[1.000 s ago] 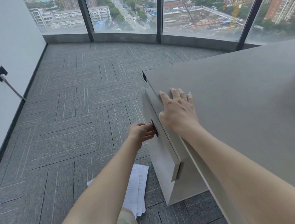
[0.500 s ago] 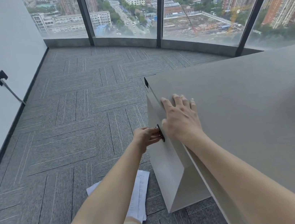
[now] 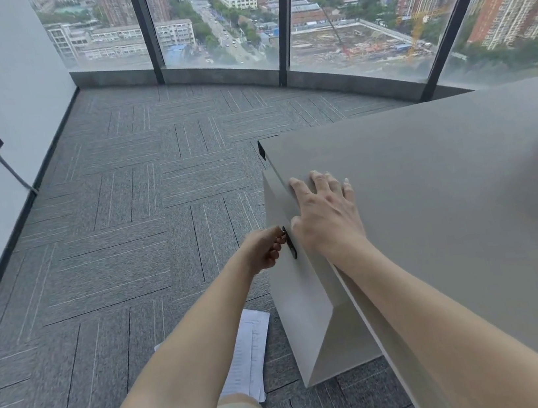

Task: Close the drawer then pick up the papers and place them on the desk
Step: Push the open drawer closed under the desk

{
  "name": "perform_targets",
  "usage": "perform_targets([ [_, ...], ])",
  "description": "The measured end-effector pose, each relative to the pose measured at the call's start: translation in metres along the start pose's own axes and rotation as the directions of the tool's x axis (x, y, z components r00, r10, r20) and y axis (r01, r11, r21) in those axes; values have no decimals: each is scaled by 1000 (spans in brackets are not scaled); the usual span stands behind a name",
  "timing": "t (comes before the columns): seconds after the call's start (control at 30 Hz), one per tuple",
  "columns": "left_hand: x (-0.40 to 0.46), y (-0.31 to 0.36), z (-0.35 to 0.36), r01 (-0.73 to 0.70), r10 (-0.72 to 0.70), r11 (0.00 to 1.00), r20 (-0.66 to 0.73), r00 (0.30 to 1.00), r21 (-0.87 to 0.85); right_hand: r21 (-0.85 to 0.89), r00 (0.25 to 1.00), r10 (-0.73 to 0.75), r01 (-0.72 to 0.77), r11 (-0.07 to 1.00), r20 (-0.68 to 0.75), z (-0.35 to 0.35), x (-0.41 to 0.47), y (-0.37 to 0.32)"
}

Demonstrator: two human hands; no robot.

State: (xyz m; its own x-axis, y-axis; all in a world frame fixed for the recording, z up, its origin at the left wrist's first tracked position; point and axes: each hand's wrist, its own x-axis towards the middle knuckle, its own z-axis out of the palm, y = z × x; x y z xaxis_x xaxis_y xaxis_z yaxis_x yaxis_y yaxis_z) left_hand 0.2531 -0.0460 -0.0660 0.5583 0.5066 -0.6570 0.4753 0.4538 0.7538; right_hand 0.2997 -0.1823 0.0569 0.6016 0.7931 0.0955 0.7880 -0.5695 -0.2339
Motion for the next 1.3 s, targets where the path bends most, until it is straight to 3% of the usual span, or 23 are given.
perform_targets([
  [0.23, 15, 7, 1, 274, -262, 949, 90, 961, -153, 4, 1000, 0, 0, 1000, -14, 1, 0, 1],
  [0.33, 17, 8, -2, 324, -303, 931, 136, 943, -171, 7, 1000, 6, -5, 1000, -14, 1, 1, 1],
  [0.47, 13, 8, -2, 298, -281, 945, 129, 951, -134, 2, 1000, 1, -1, 1000, -19, 2, 1, 1],
  [0.67, -5, 13, -12, 214, -219, 975, 108, 970, 62, 12, 1000, 10, -10, 1000, -8, 0, -1, 2],
  [0.73, -17, 16, -16, 150, -156, 985, 60, 986, 88, 10, 1000, 11, -11, 1000, -6, 0, -1, 2],
  [0.8, -31, 16, -20, 6, -2, 988, -27, 1000, 152, 9, 1000, 15, -15, 1000, 0, 0, -2, 1],
  [0.87, -45, 13, -27, -168, 215, 935, -122, 969, 311, 6, 1000, 21, -21, 1000, 15, -3, -4, -2],
  [0.97, -74, 5, -44, -262, 433, 709, -110, 895, 655, 8, 998, 30, -31, 999, 51, -10, -11, -7],
  [1.03, -99, 0, -55, -243, 460, 560, -54, 886, 792, 8, 996, 35, -35, 999, 79, -14, -16, -9],
  [1.17, -142, -8, -84, -166, 460, 387, -34, 887, 907, 35, 993, 29, -33, 999, 115, -28, -37, -25],
  [1.3, -184, -15, -106, -113, 454, 391, -85, 887, 913, 92, 990, -36, 24, 995, 135, -38, -67, -54],
])
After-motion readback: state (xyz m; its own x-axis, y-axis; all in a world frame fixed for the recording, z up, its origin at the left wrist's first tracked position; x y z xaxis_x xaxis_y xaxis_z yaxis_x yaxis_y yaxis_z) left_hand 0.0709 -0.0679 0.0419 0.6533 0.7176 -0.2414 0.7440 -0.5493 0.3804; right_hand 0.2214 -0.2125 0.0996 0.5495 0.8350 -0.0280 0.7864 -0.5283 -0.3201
